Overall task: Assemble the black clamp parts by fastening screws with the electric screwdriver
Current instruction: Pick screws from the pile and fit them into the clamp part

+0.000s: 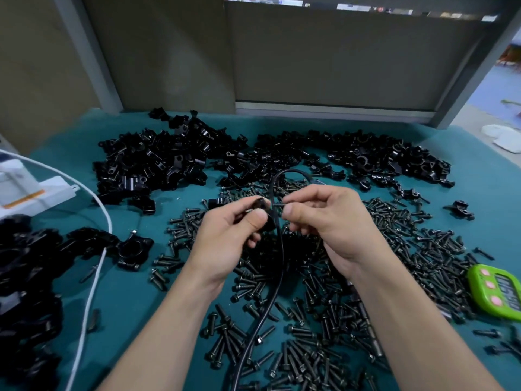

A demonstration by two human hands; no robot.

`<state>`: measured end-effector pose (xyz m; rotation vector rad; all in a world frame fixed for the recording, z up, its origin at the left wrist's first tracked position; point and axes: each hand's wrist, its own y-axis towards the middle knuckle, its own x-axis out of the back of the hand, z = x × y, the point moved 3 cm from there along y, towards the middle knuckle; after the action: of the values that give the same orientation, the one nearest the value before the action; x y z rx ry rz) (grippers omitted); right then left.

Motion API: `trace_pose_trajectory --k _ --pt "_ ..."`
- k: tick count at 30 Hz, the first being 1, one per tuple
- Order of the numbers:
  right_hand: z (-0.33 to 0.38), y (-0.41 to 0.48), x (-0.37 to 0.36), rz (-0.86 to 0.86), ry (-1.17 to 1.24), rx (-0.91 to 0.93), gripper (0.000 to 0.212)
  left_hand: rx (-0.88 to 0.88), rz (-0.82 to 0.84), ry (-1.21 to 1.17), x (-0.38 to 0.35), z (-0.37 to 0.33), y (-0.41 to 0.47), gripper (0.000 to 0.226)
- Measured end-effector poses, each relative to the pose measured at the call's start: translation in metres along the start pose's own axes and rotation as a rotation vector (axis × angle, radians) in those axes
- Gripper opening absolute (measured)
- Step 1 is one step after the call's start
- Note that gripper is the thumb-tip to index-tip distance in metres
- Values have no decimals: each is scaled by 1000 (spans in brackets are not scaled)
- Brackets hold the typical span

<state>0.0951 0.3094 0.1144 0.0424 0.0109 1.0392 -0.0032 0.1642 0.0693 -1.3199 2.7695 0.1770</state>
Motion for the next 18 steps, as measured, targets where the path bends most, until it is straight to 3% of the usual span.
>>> trace_pose_trajectory --k 5,12,18 --pt "-3 -3 -2 58 25 35 23 -30 106 72 -7 -1 -2 38" --pt "-8 -5 7 21 -147 77 19 -13 147 94 -13 0 -3 42" --pt "-9 -6 11 15 -198 88 17 20 158 35 -14 -1 -7 23"
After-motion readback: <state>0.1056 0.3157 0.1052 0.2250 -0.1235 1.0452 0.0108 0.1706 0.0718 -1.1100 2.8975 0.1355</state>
